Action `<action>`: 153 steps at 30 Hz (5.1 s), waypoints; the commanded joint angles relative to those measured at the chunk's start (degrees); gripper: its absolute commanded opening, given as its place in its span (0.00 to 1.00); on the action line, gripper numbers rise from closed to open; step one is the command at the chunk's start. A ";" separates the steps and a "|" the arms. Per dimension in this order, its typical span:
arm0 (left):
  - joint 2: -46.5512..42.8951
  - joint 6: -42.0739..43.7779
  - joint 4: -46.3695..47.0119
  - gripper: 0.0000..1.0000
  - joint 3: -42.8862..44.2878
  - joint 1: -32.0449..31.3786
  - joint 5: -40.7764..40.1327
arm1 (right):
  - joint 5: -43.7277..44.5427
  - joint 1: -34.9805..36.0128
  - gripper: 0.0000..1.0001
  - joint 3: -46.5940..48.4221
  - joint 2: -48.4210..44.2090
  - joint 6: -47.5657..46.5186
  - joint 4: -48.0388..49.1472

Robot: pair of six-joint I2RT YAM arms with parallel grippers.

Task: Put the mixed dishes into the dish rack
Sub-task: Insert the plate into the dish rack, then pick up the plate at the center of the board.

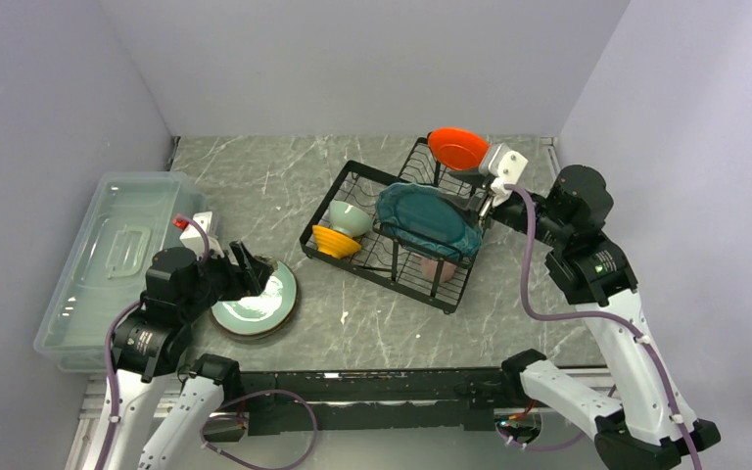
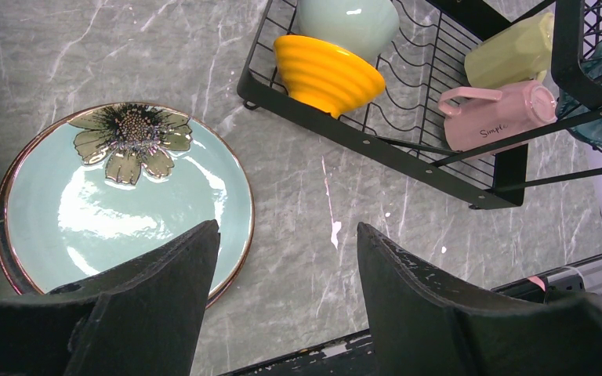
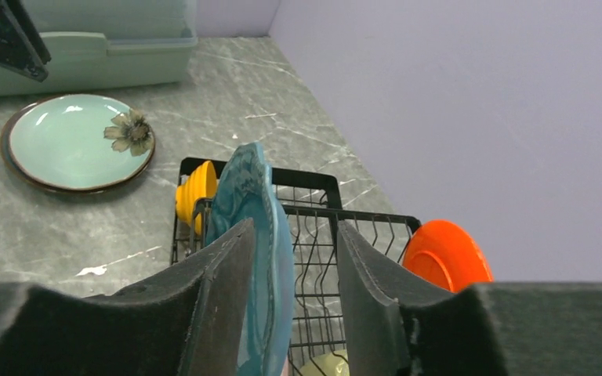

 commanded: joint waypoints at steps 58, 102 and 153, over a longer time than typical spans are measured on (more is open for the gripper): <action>15.16 -6.13 -6.88 0.85 3.80 -0.13 -20.68 | 53.47 54.37 0.60 -1.84 46.67 70.26 15.00; 54.16 0.00 -1.85 0.43 3.27 15.59 -7.61 | 41.86 43.99 0.53 -1.26 60.93 77.94 33.31; 67.51 -4.99 4.33 0.33 1.99 5.55 5.12 | 38.19 40.58 0.35 -8.19 58.97 80.77 41.77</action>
